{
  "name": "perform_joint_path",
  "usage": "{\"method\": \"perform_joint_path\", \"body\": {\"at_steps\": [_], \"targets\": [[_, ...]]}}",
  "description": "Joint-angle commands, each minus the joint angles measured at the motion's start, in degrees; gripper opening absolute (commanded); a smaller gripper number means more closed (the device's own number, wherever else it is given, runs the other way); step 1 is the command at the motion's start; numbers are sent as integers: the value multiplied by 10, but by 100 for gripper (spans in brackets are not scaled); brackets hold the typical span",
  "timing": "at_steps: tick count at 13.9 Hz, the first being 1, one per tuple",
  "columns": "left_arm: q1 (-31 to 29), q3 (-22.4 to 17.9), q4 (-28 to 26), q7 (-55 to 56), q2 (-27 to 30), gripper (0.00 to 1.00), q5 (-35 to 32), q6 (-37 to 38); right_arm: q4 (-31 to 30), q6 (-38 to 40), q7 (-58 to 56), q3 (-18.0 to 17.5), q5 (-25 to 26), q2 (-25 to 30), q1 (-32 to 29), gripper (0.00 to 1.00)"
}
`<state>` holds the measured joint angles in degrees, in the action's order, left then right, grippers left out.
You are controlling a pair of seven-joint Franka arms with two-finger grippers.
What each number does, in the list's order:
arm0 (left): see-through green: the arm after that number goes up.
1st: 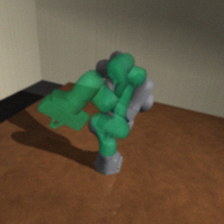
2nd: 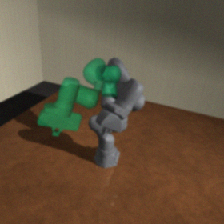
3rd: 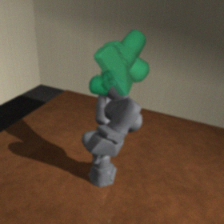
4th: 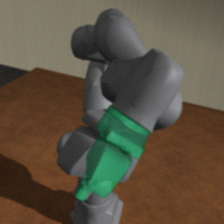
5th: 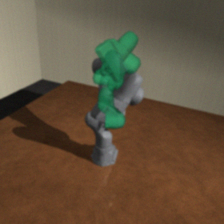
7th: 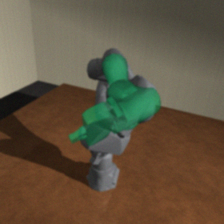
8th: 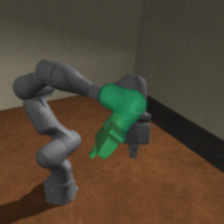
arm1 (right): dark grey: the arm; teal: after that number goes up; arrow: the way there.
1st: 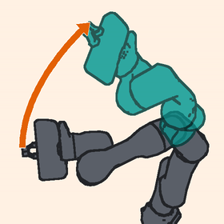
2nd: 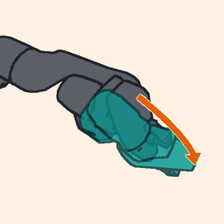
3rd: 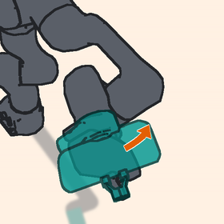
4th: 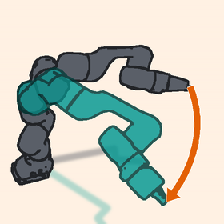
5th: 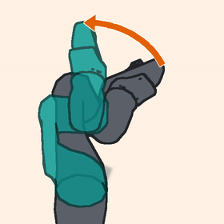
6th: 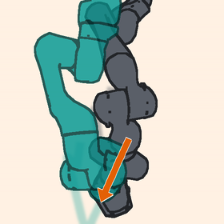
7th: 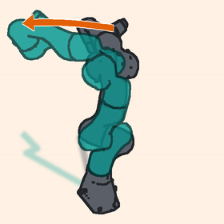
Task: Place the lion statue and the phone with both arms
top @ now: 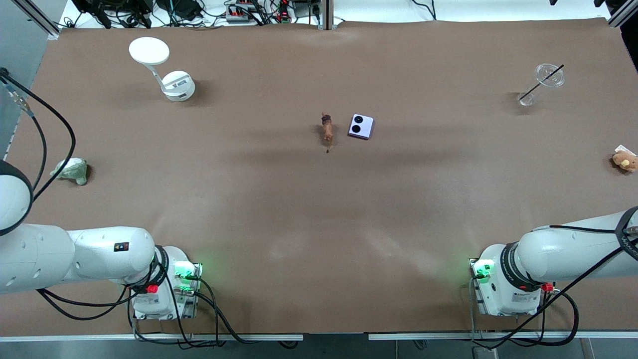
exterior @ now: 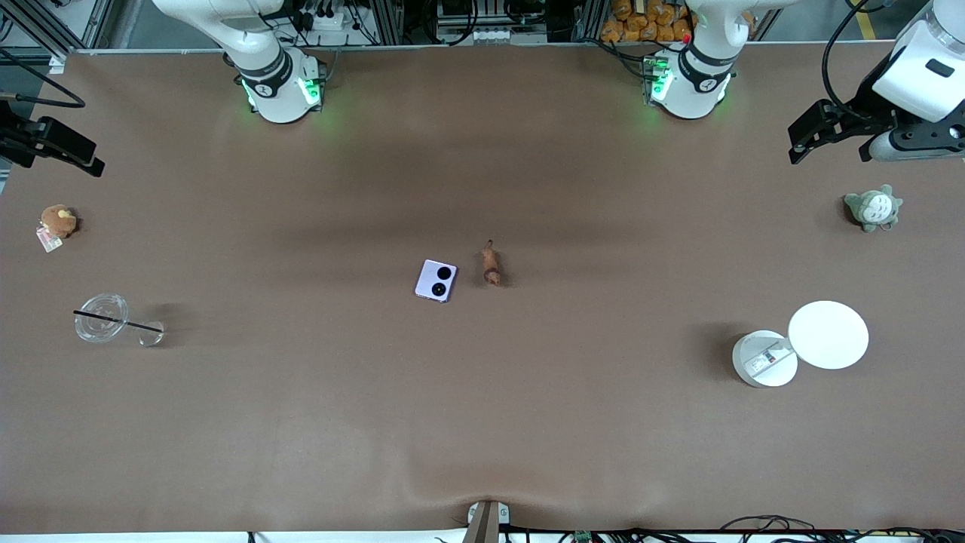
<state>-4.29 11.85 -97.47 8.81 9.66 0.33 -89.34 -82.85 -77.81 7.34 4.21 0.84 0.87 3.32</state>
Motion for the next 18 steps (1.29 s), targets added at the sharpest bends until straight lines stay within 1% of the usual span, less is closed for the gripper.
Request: {"method": "perform_joint_path", "body": {"at_steps": [1, 5, 8, 10, 15, 18], "targets": [[-5, 1, 14, -13, -8, 100, 11, 2, -23, -13, -6, 28, -2, 19, 23, 100], [-5, 1, 39, -10, -26, 100, 8, 6, -22, -16, -5, 27, -3, 18, 26, 100], [-5, 1, 40, -9, -29, 100, 9, 8, -22, -17, -5, 27, -5, 16, 24, 100], [-4, 1, 40, -9, -32, 100, 9, 9, -22, -22, -5, 28, -19, 15, 21, 100], [6, 4, 40, -9, -36, 100, 11, 19, -28, -23, -11, 29, -20, 14, 12, 100], [12, 24, 36, 1, -50, 100, 11, 20, -28, -32, -11, 29, -20, 12, 16, 100]]}}
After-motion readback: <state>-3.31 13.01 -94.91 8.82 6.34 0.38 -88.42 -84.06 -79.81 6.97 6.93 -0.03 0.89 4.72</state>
